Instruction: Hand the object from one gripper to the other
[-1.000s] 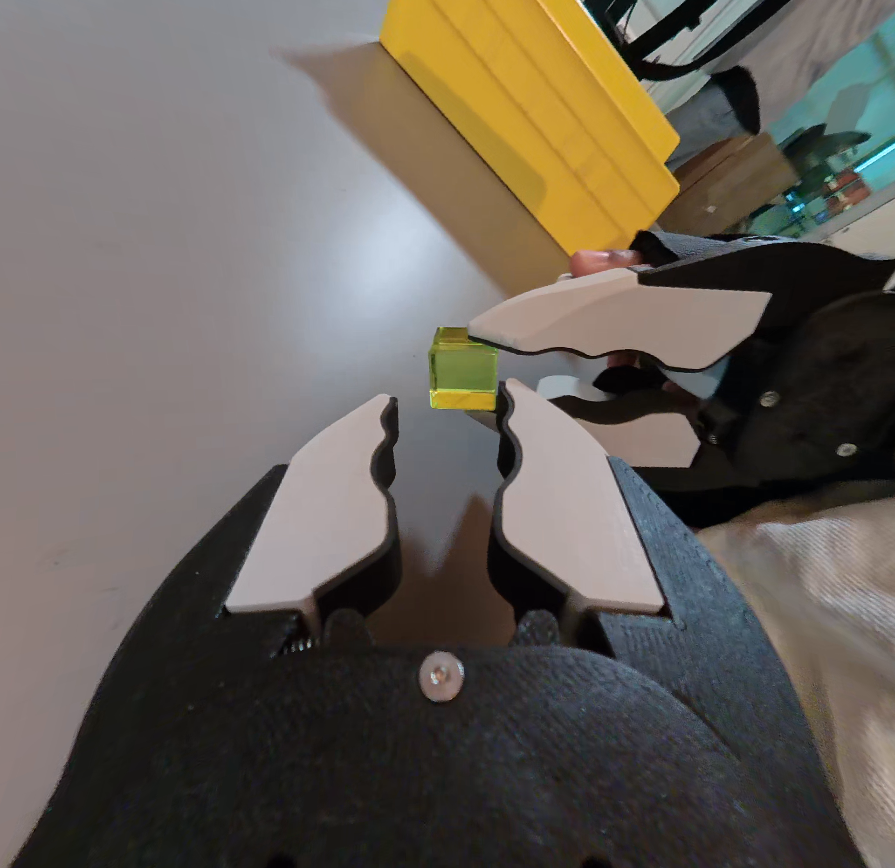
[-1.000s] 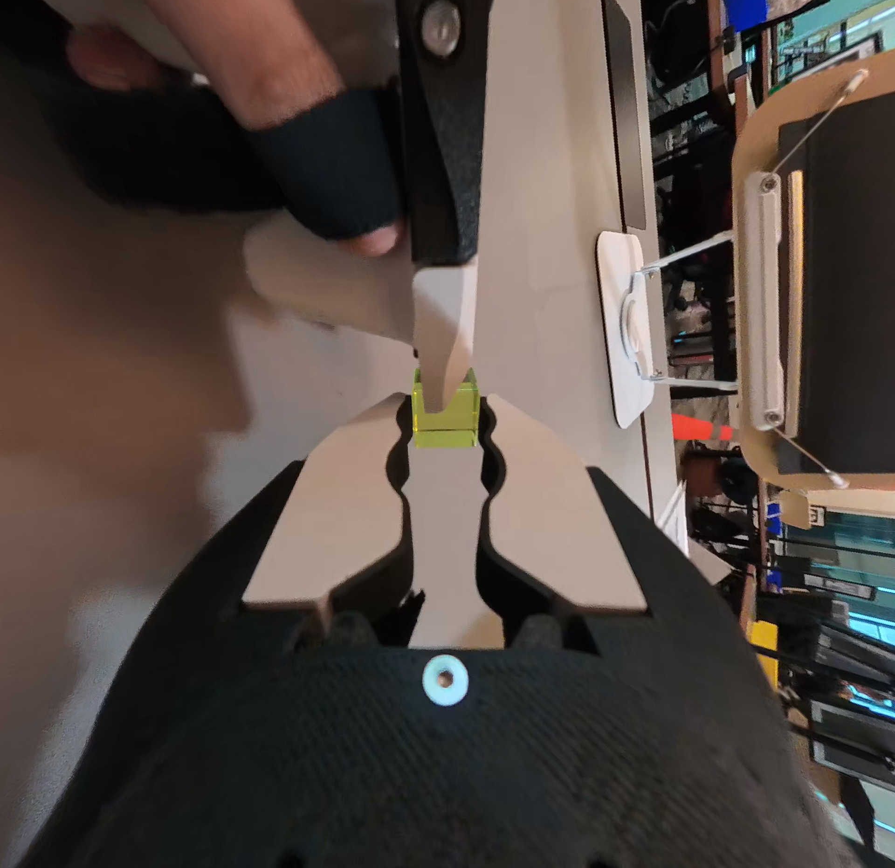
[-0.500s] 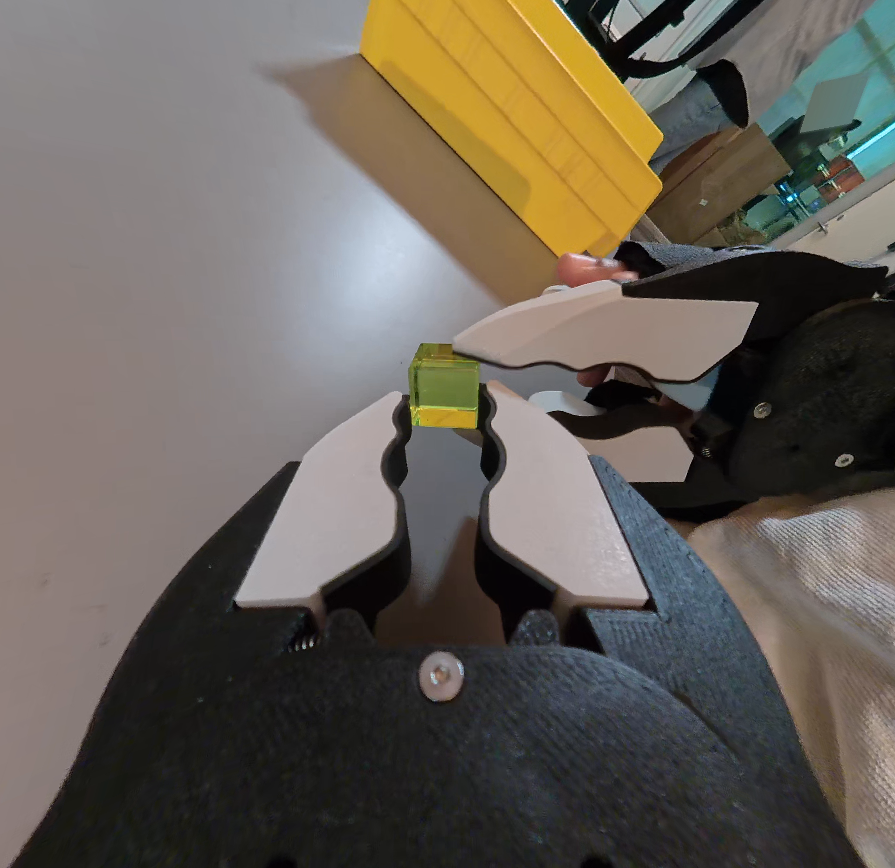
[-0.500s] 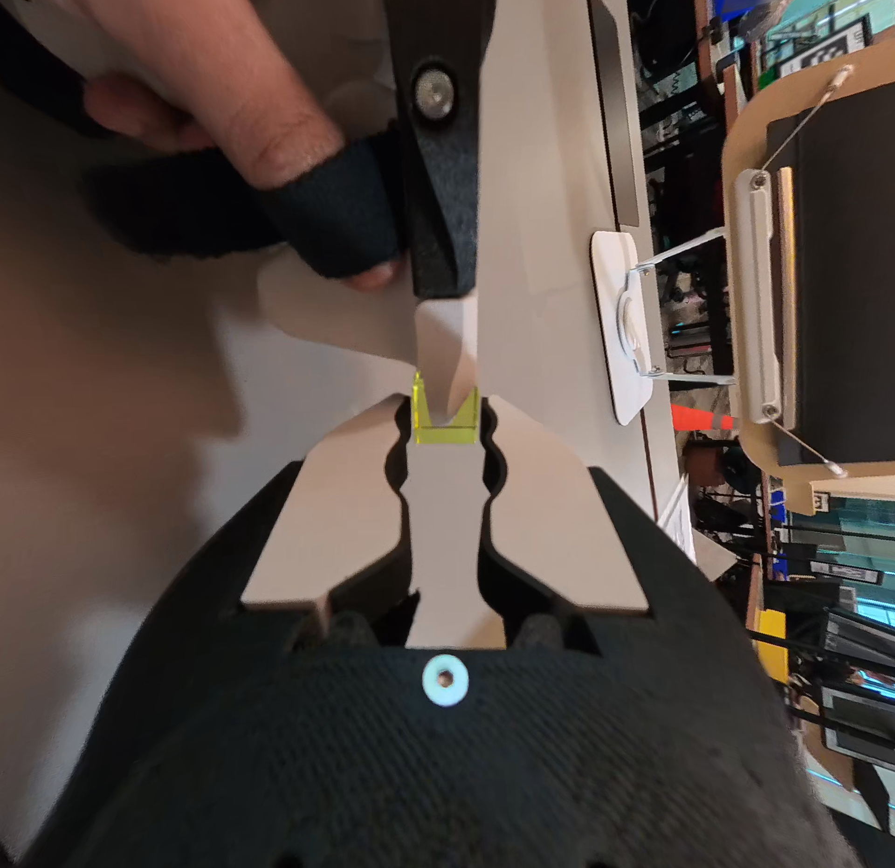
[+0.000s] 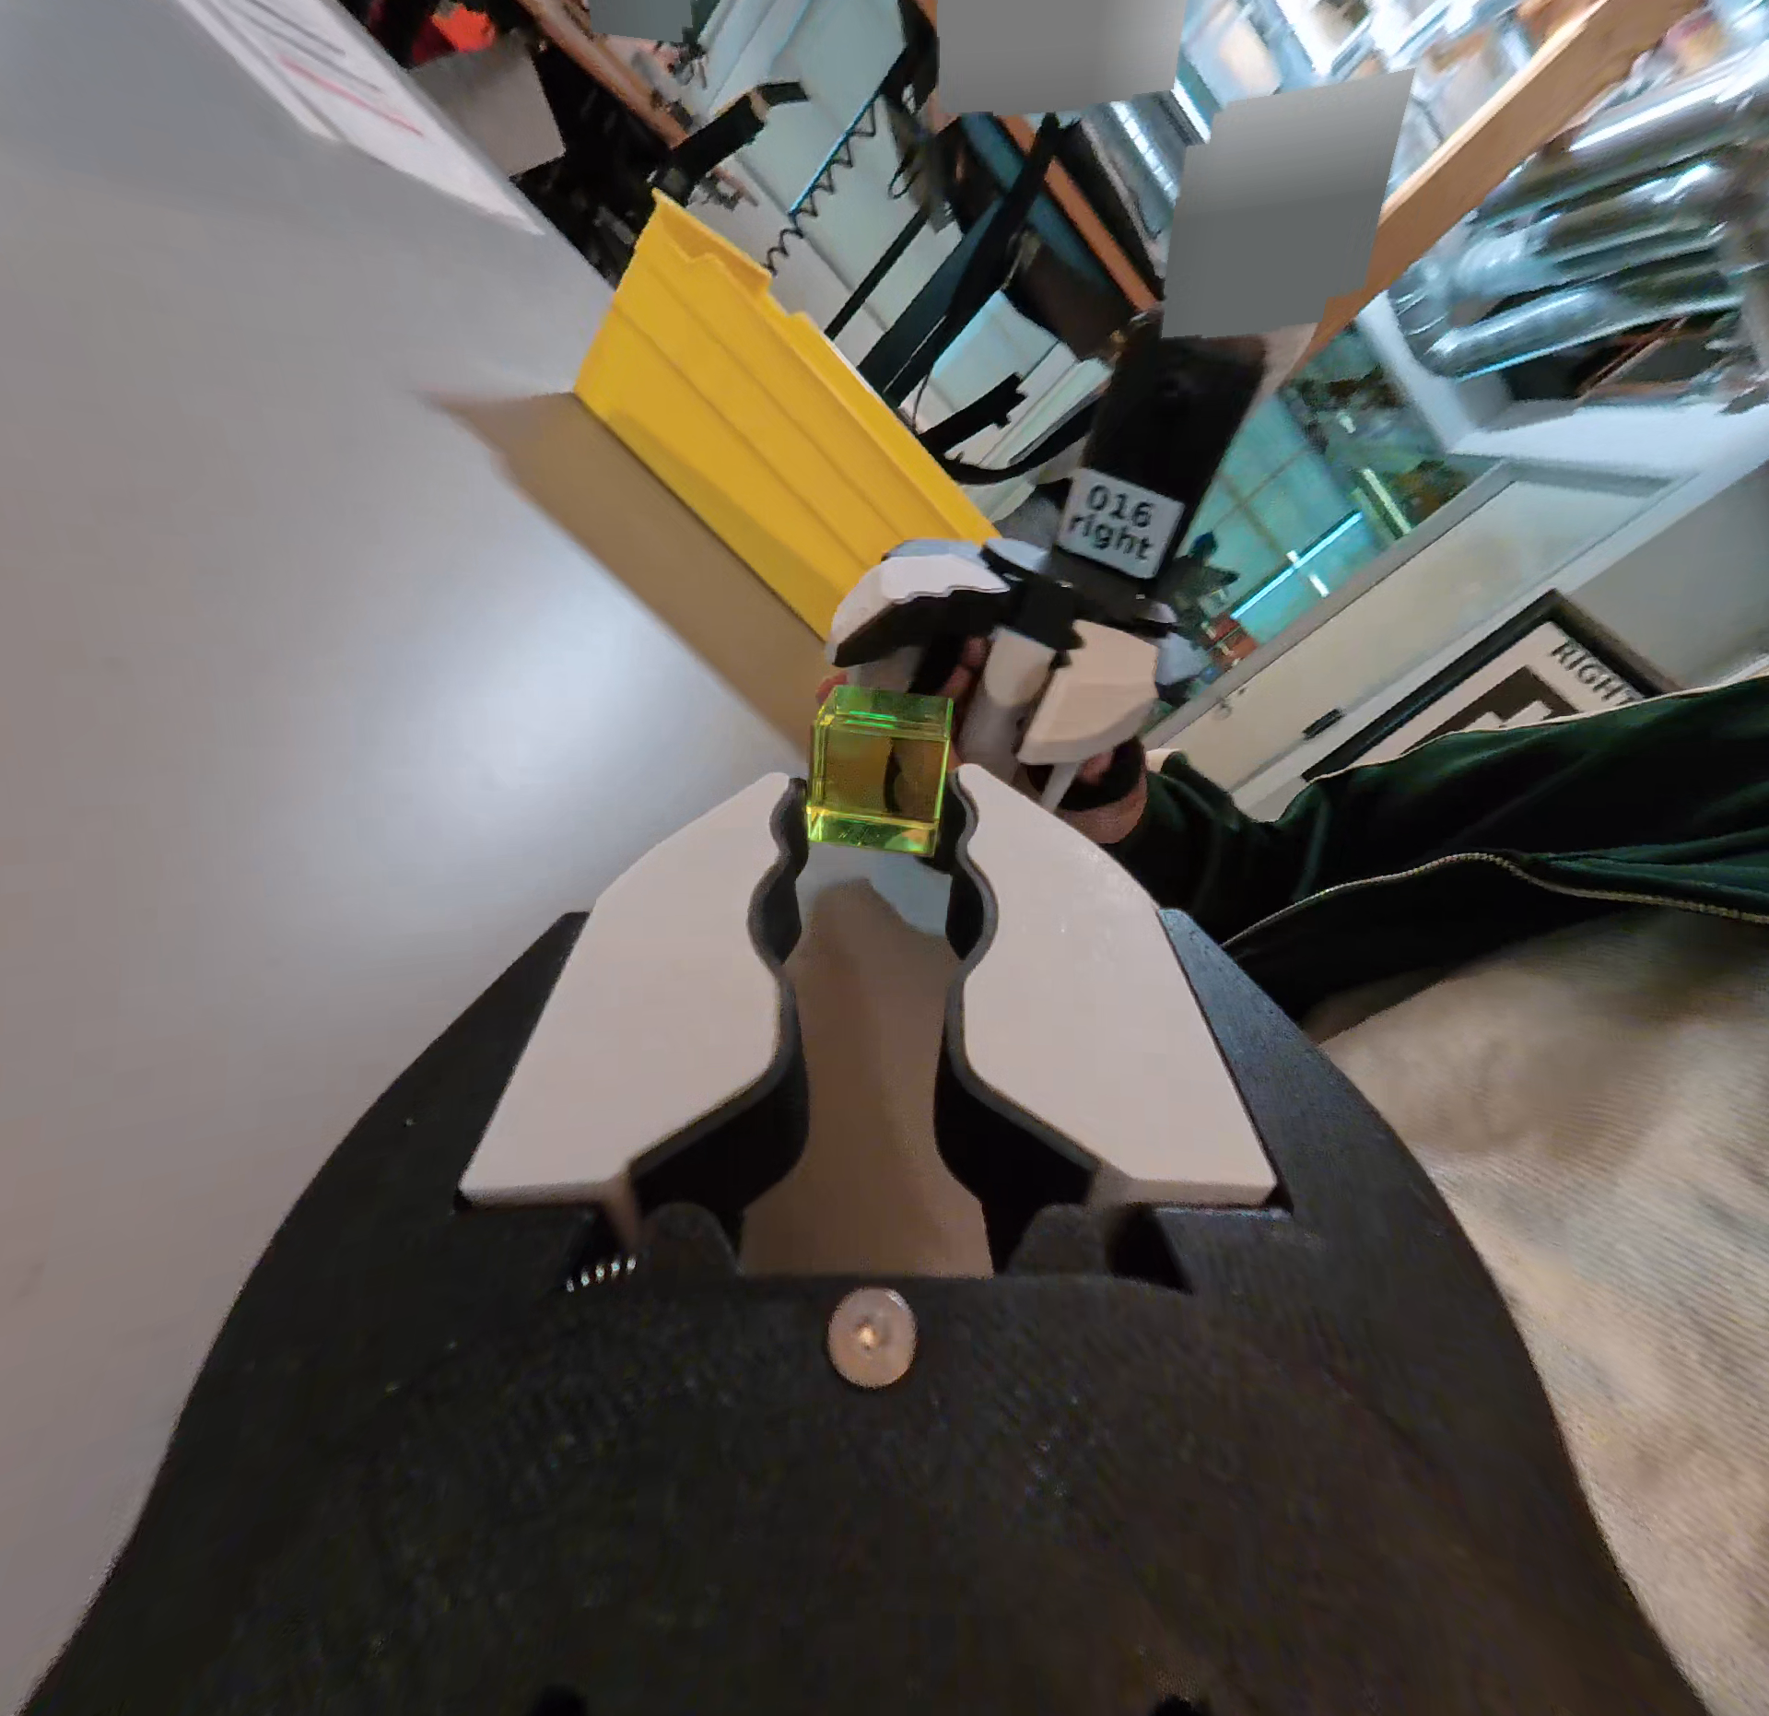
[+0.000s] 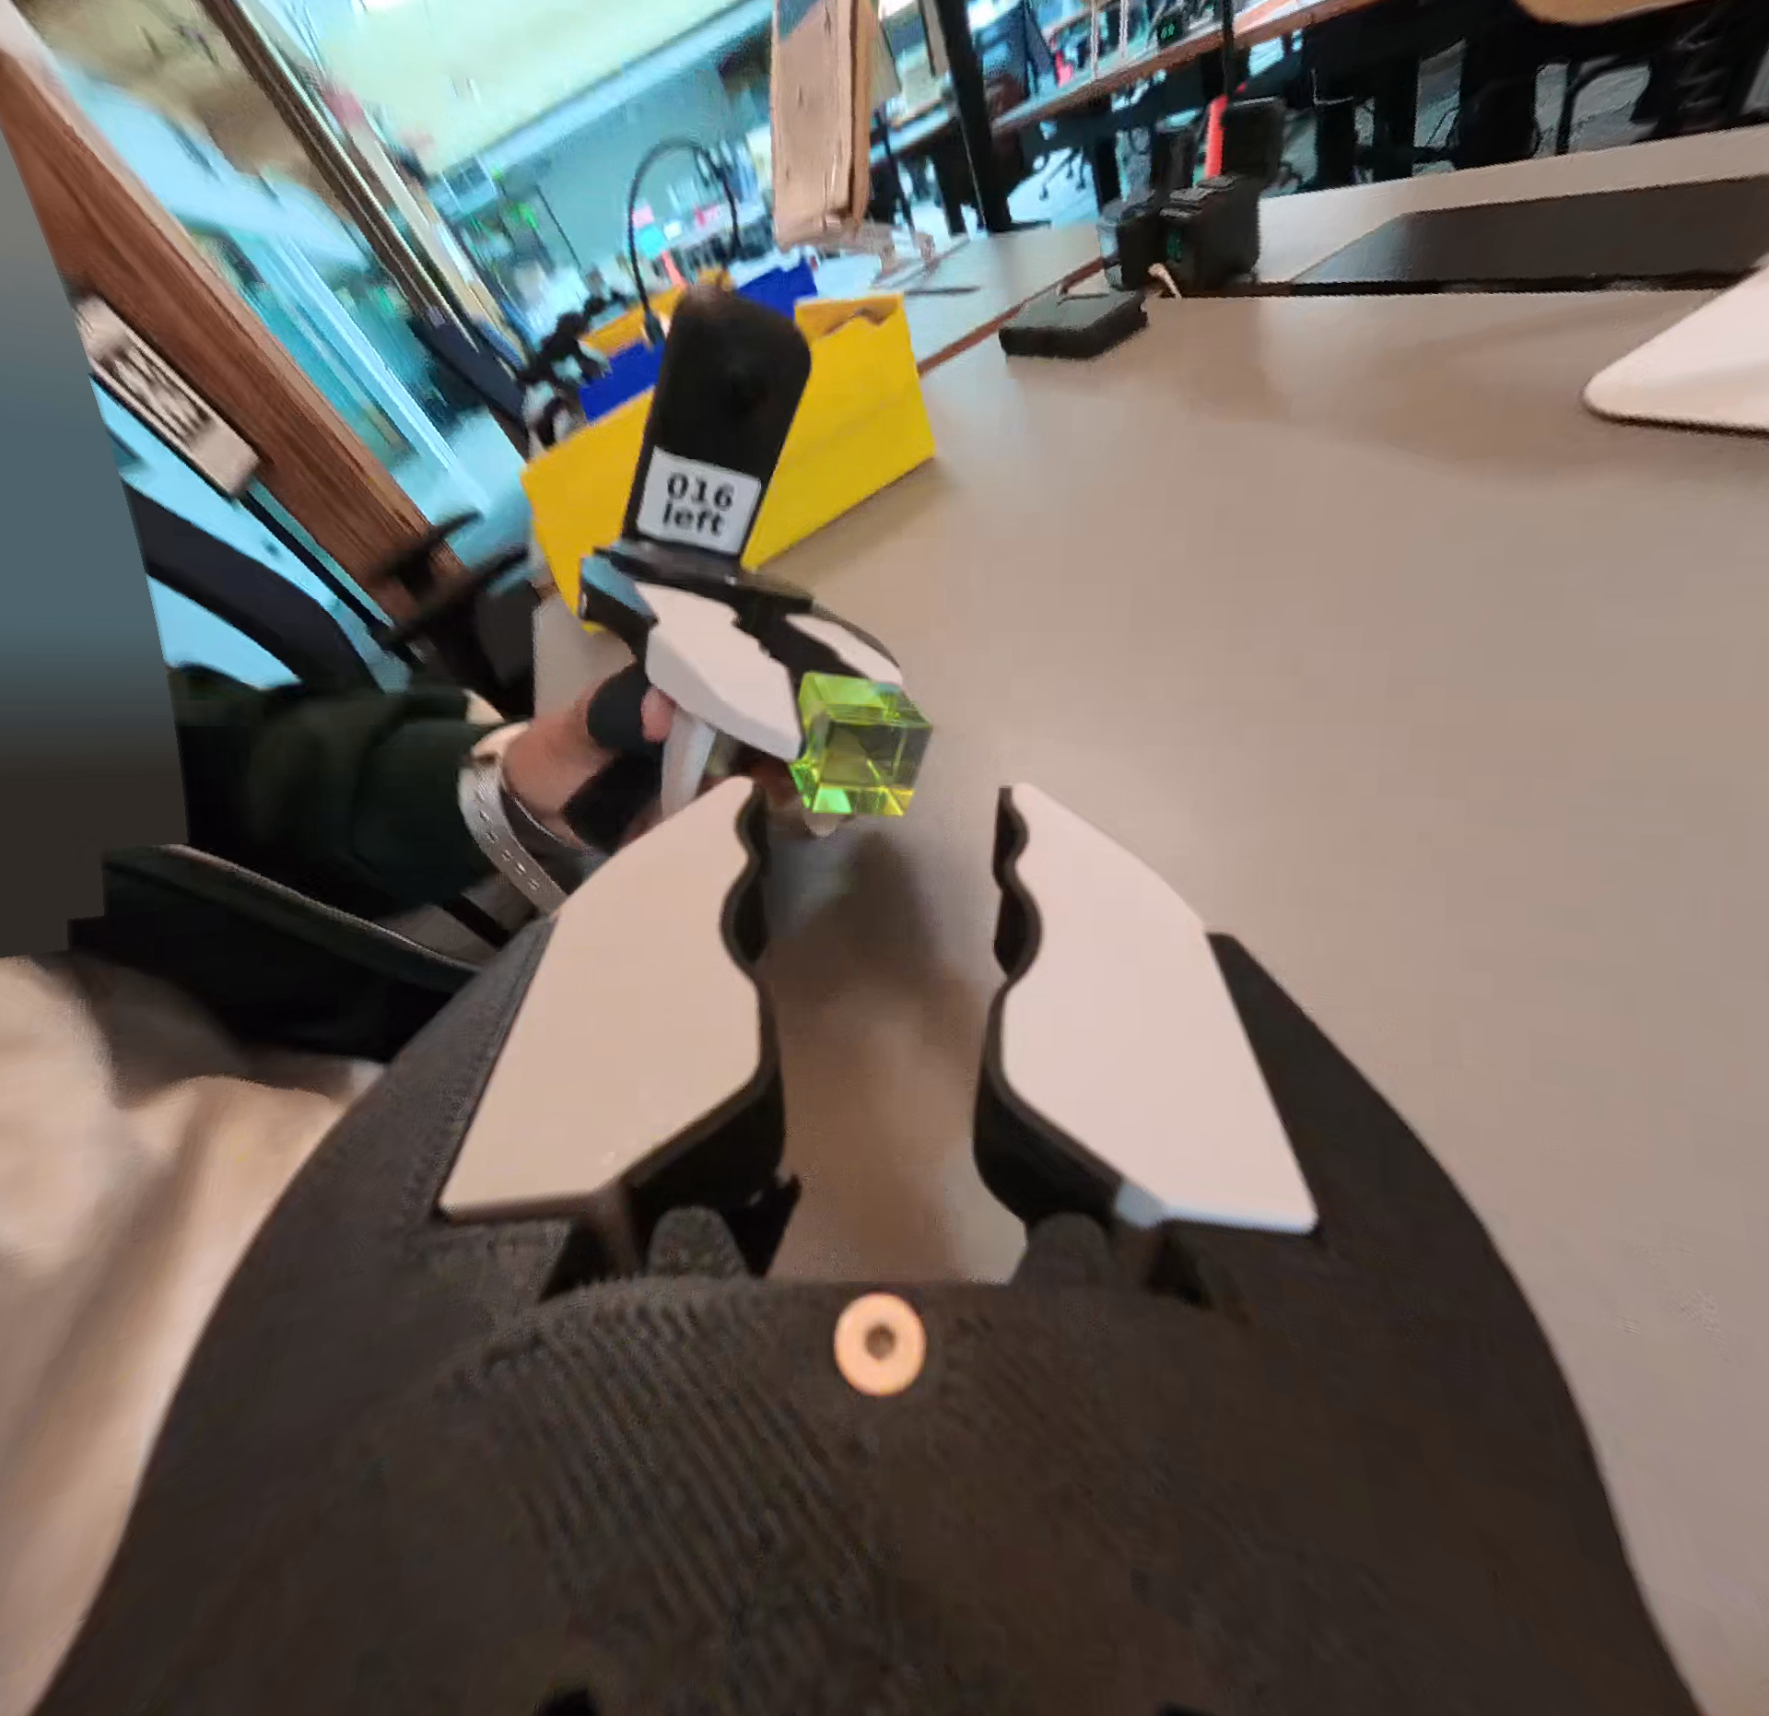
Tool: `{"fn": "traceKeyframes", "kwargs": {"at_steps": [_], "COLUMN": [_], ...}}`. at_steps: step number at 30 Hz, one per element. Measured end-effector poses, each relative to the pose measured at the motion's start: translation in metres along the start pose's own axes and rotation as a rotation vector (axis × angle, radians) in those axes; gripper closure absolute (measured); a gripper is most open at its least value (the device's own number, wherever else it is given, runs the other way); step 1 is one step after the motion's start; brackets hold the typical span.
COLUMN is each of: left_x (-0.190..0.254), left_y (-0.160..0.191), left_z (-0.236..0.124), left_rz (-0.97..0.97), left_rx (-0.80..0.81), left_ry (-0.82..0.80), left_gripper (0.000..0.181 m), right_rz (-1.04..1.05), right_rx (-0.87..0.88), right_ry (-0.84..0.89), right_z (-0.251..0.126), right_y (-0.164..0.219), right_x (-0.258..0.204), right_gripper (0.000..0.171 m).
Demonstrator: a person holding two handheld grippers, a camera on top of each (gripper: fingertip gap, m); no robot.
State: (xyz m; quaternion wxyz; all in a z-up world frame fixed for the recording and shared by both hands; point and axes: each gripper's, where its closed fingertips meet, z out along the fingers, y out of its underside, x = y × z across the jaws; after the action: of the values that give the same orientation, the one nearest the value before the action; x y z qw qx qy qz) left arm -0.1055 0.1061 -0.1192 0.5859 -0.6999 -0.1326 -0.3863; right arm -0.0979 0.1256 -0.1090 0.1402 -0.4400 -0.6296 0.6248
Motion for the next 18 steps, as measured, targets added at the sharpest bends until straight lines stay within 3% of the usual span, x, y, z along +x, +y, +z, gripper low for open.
{"fn": "traceKeyframes", "kwargs": {"at_steps": [9,13,18], "left_x": [0.025,0.03,0.03], "left_y": [-0.003,0.002,0.003], "left_z": [0.006,0.01,0.011], "left_rz": [-0.02,0.006,-0.005], "left_rx": [0.067,0.041,0.036], "left_ry": [0.154,0.155,0.152], "left_gripper": [0.156,0.156,0.156], "right_rz": [0.179,0.184,0.201], "right_rx": [0.092,0.1,0.084], "right_ry": [-0.179,-0.195,-0.205], "right_z": [0.008,0.007,0.006], "right_y": [-0.005,-0.007,-0.005], "right_x": [-0.022,-0.025,-0.026], "right_gripper": [0.128,0.143,0.145]}}
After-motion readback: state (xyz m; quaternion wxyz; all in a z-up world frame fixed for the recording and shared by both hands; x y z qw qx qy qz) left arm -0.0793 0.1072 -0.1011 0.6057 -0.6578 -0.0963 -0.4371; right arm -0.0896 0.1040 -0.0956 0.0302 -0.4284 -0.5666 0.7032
